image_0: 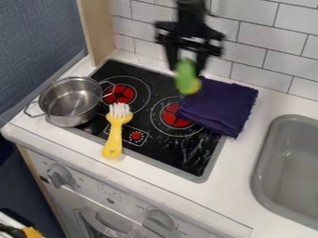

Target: Put the corn on the top of the violet towel

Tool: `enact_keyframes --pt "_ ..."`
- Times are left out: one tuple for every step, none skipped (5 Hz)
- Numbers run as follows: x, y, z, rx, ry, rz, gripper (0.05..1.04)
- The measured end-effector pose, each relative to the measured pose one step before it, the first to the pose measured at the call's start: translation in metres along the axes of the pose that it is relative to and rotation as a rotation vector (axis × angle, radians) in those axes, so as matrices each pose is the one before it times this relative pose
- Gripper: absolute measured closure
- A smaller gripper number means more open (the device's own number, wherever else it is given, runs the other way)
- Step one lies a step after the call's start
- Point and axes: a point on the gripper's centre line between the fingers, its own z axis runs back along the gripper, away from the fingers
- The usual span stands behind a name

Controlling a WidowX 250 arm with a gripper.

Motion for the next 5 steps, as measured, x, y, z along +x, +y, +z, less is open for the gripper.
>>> enact_keyframes --pt "0.01256 -0.03535 -0.01484 -0.0022 0.0014 -0.0294 0.459" --pt "0.00416 -0.00671 -0.01056 0.0119 0.0169 -0.0177 0.459" --pt "0.00027 0.00173 -0.00025 0.0112 0.0002 -0.0053 0.459" --pt "-0.00098 0.00059 -0.00067 0.0073 0.0037 -0.0049 0.409" --pt "-0.00256 -0.00327 -0.00094 -0.006 0.0113 -0.0199 0.129"
